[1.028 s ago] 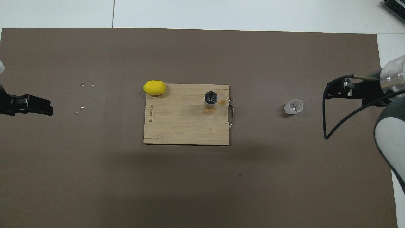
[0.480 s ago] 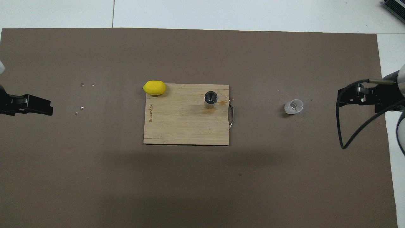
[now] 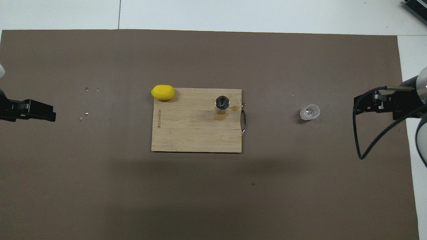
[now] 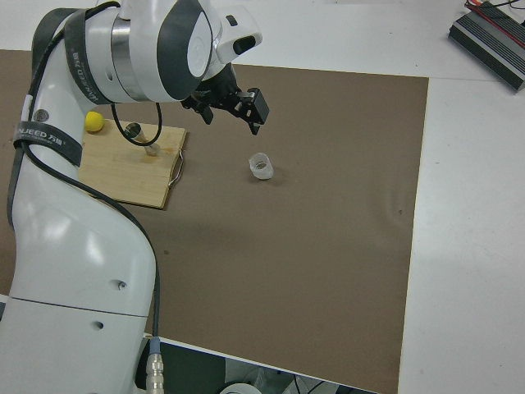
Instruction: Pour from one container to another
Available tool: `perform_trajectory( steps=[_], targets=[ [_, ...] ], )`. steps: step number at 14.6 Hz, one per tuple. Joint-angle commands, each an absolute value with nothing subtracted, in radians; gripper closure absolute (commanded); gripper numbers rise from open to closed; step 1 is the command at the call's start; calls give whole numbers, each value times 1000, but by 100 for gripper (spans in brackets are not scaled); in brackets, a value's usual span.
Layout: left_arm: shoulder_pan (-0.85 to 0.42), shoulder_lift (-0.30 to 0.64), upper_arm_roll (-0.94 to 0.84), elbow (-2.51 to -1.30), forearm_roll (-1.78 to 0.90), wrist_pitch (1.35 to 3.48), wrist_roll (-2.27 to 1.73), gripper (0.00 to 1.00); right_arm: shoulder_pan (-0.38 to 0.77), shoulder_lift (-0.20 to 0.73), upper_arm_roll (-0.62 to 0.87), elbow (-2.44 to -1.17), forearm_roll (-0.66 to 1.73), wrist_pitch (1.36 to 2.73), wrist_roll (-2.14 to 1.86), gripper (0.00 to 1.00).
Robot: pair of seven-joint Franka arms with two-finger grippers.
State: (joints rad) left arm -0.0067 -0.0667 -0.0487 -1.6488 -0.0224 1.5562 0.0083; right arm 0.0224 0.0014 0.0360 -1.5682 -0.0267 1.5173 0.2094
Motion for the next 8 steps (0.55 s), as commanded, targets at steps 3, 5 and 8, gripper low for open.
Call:
perform_trajectory(
  steps=[3, 5, 8],
  targets=[
    [2, -87, -55, -1666, -5, 1548, 11, 0, 17, -11, 44, -1586, -14, 1523, 178, 0],
    [2, -87, -57, -1666, -3, 1548, 11, 0, 15, -12, 43, -1586, -14, 1529, 150, 0],
    [2, -87, -57, -1666, -5, 1546, 11, 0, 15, -12, 43, -1588, -14, 1537, 149, 0]
  ],
)
